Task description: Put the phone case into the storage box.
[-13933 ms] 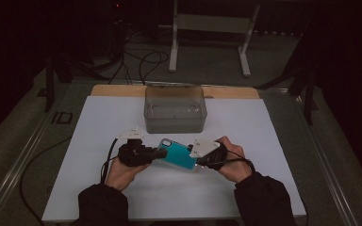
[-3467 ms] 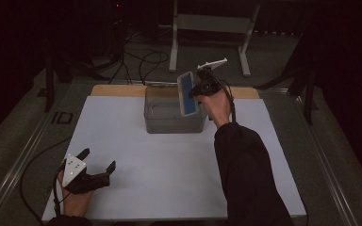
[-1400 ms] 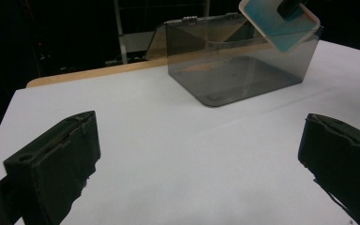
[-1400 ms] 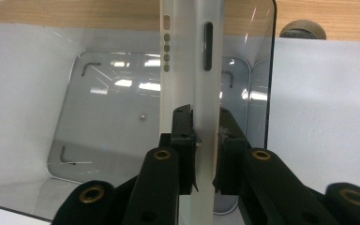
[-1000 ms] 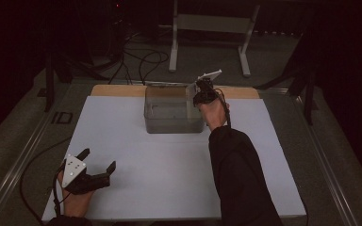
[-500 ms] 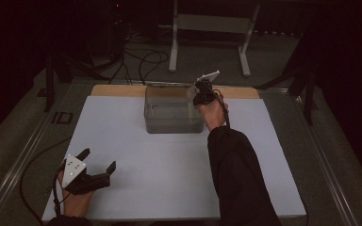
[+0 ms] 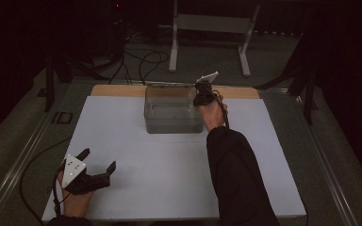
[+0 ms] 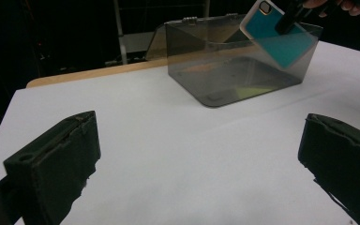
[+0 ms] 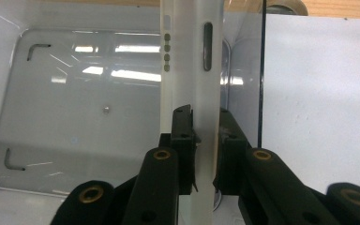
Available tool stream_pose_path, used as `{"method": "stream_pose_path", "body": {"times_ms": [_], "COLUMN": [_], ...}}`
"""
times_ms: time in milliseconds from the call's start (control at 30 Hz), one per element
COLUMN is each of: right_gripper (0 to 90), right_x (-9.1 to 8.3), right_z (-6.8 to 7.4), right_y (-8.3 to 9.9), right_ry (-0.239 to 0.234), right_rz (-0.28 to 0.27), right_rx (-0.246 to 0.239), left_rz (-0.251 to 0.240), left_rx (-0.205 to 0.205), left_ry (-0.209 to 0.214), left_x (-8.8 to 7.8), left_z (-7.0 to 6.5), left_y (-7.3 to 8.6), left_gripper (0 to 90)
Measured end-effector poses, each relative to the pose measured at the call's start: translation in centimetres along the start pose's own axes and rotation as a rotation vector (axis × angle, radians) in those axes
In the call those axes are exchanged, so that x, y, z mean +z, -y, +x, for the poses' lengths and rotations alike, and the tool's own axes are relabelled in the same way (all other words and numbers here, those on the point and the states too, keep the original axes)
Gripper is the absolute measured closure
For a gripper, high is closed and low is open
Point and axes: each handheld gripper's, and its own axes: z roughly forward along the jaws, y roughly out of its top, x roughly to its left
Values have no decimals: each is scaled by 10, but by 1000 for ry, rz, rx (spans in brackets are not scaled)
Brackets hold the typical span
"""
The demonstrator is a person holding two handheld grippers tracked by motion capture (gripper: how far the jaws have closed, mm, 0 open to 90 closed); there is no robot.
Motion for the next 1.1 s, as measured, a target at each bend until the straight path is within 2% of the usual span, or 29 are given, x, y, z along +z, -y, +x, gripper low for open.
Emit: {"method": "stream_pose_path", "body": {"times_ms": [267, 533, 1100], "right_gripper": [811, 811, 809], "right_x": [2, 8, 10], "right_z": [-1, 4, 6], "right_y": [0, 0, -1], "right_ry": [25, 71, 92], "right_rz": [7, 23, 54], "right_rx": [8, 1, -1], "left_rz": [-1, -3, -1], "left_rx": [-2, -4, -5], "left_ry": [-1, 0, 1], "left_x": [0, -1, -1], "left_z": [0, 0, 0], "left_y": [0, 0, 0], "left_gripper": [2, 3, 3]}}
